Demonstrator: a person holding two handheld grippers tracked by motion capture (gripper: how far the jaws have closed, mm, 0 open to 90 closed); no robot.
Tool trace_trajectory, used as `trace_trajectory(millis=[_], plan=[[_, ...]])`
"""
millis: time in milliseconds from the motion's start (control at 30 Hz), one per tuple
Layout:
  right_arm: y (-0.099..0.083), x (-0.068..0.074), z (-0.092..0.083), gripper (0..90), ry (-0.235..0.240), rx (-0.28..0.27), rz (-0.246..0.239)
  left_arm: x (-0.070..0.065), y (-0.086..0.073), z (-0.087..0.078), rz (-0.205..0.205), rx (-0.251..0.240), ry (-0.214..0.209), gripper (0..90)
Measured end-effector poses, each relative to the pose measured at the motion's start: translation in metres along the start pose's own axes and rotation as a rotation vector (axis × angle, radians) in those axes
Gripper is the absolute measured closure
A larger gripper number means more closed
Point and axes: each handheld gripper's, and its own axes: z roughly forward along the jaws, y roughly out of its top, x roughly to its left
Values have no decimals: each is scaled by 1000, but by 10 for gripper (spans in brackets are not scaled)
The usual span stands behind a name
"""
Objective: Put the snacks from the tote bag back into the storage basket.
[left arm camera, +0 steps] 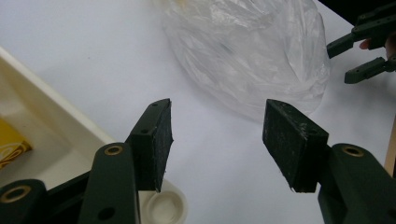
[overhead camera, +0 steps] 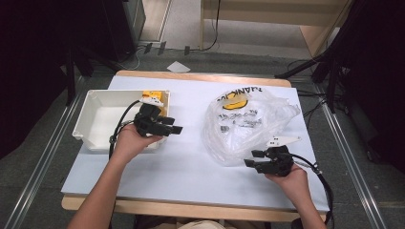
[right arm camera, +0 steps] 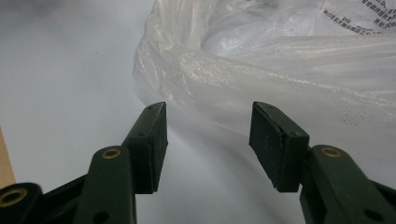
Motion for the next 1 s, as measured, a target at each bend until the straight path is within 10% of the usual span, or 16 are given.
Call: trace_trajectory(millis=[1000], plan=[[0,0,0,476,1,-2,-3,-39,-2,41,118,53,-50,431]])
